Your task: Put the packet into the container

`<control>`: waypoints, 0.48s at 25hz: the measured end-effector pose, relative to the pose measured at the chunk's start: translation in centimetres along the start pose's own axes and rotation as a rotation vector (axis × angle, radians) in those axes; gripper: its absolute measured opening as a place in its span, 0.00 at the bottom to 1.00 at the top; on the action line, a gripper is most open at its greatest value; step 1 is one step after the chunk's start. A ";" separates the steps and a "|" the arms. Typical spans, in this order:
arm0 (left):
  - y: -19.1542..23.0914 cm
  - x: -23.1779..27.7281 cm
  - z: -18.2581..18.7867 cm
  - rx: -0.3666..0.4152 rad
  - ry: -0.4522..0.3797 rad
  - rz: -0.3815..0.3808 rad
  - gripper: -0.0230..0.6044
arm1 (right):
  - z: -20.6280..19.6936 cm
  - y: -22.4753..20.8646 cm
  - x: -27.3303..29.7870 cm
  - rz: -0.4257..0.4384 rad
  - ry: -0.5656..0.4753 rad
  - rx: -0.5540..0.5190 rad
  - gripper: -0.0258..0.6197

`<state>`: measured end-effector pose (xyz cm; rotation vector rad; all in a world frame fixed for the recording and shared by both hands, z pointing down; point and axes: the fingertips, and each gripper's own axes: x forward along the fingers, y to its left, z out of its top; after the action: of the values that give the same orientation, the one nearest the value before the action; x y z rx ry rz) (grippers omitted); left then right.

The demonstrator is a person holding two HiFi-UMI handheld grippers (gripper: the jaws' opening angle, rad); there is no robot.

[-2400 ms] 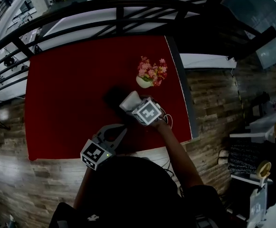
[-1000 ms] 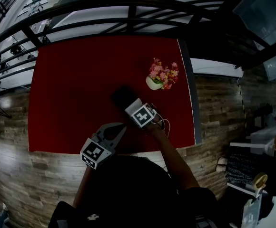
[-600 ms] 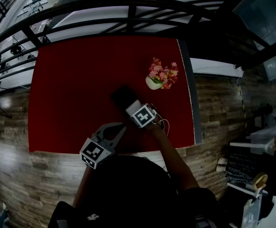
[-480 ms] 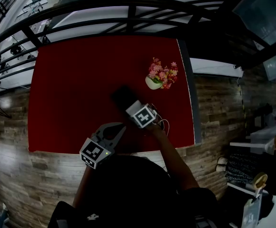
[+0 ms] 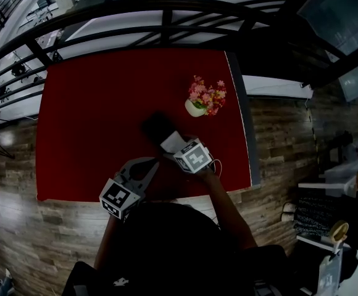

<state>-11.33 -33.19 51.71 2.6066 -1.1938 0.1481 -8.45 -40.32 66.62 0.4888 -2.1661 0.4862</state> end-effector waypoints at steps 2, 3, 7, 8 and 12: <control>-0.1 0.2 0.2 0.002 -0.003 -0.005 0.05 | 0.7 0.9 -1.4 0.055 -0.081 0.034 0.71; -0.2 0.3 0.2 0.001 -0.005 -0.007 0.05 | 1.0 1.2 -2.1 0.074 -0.122 0.043 0.71; -0.6 0.8 0.3 0.000 -0.005 -0.022 0.05 | 2.3 1.3 -5.4 0.027 -0.271 0.015 0.44; -0.8 0.9 0.3 0.003 -0.003 -0.027 0.05 | 2.5 1.0 -6.3 -0.013 -0.303 -0.007 0.27; -1.1 1.4 0.5 0.007 -0.008 -0.038 0.05 | 3.4 1.8 -9.2 -0.041 -0.429 -0.034 0.10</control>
<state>-9.56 -33.62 51.29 2.6369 -1.1471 0.1355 -6.29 -38.93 56.97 0.6647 -2.5618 0.3431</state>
